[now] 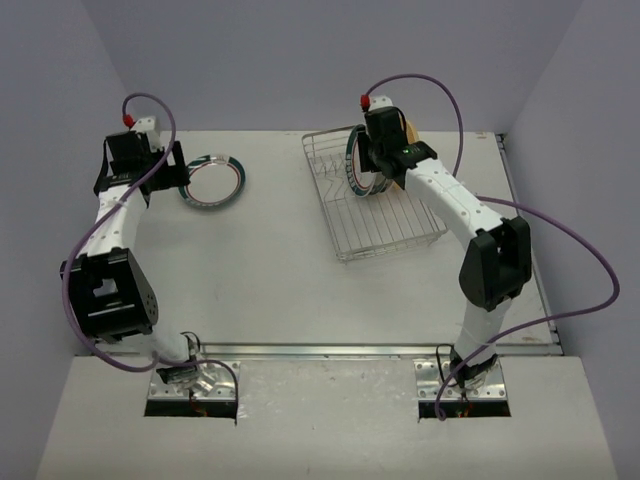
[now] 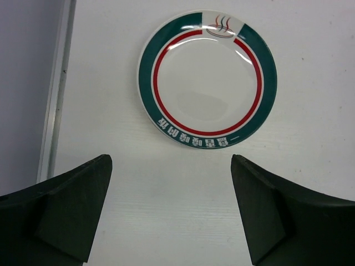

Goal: Unload the plates from the dish rack

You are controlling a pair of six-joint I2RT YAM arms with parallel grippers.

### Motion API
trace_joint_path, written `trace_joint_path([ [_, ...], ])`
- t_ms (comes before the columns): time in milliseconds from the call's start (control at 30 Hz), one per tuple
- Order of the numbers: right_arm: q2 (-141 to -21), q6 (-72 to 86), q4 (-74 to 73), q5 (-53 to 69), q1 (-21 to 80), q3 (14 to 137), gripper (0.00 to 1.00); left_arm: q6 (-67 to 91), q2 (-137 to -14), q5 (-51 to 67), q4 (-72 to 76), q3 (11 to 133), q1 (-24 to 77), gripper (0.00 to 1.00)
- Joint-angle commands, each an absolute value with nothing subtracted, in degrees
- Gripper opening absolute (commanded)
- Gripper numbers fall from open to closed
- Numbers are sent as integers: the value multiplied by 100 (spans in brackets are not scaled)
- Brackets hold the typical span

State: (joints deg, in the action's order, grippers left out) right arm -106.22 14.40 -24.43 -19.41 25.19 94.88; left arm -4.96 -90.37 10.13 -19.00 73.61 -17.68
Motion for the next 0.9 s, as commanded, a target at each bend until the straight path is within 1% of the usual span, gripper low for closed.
trace_joint_path([
  [0, -10819, 1181, -2130, -2604, 2496, 9984, 42, -691, -8336, 785, -1544, 7166, -1404, 87],
  [500, -11788, 721, -1787, -2860, 2496, 10626, 43, -476, -7988, 949, -1837, 7207, -1362, 87],
  [600, -11954, 666, -1809, -2929, 2505, 10749, 40, -482, -7971, 975, -1855, 7198, -1354, 87],
  [633, -11971, 638, -1788, -2965, 2506, 10757, 36, -466, -7962, 977, -1864, 7199, -1354, 87],
  [700, -11969, 560, -1711, -3036, 2515, 10749, 22, -456, -7954, 994, -1872, 7207, -1354, 87],
  [733, -11952, 525, -1676, -3089, 2526, 10743, 11, -444, -7948, 1006, -1872, 7207, -1360, 87],
  [767, -11926, 489, -1637, -3144, 2546, 10740, 4, -433, -7942, 1014, -1872, 7210, -1359, 87],
  [800, -11895, 452, -1595, -3203, 2573, 10740, 0, -423, -7937, 1019, -1872, 7215, -1354, 87],
  [867, -11807, 364, -1491, -3346, 2598, 10740, 0, -406, -7929, 1027, -1880, 7224, -1354, 87],
])
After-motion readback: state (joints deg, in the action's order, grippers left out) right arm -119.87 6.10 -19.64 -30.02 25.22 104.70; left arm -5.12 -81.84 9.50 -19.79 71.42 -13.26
